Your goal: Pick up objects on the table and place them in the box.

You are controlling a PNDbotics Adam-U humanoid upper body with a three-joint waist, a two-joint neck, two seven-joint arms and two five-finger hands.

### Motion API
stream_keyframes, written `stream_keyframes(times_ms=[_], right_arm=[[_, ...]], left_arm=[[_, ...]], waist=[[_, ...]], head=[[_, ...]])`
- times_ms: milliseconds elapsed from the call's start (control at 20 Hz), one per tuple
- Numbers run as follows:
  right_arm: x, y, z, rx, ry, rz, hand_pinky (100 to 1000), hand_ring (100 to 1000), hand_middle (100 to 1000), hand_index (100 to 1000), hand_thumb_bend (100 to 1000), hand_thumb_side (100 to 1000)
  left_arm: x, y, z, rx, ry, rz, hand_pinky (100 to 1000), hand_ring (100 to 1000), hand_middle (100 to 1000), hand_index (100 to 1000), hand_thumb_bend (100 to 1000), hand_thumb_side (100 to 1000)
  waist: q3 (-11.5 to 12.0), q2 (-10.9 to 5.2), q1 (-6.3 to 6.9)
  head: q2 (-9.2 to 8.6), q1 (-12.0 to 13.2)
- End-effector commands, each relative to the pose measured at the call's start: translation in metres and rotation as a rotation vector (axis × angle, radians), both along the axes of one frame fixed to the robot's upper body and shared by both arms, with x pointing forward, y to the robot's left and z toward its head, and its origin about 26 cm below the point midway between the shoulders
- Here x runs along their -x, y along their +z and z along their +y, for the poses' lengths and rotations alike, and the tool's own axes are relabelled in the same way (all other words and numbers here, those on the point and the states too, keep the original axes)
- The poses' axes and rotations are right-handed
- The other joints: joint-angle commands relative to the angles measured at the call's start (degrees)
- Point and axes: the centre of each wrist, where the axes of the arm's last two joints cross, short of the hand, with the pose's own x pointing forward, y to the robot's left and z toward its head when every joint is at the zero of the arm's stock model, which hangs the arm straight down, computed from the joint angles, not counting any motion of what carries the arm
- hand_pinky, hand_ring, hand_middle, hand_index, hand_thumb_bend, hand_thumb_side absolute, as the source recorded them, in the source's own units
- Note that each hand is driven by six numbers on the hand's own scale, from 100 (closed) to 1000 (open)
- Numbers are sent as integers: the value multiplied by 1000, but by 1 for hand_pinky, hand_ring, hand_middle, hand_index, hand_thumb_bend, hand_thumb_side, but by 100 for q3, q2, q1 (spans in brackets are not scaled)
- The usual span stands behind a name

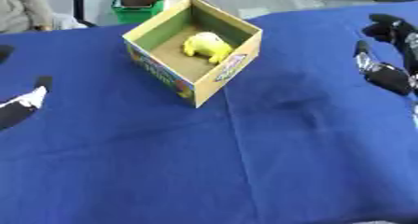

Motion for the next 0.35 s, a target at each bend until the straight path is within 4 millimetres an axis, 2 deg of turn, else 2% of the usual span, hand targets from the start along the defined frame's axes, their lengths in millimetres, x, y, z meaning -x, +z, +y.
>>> stream_keyframes(times_ms=[50,350], right_arm=[[2,15,-8,18,-18,-45,849,791,692,883,100,250],[2,15,-8,17,-20,-45,849,791,692,882,100,251]], left_arm=[[4,7,3,18,20,-47,598,657,592,704,463,100],[6,2,4,52,25,-46,594,653,588,703,472,100]], waist=[[21,-106,-18],[21,-98,-29]], head=[[-59,-21],[-19,-25]])
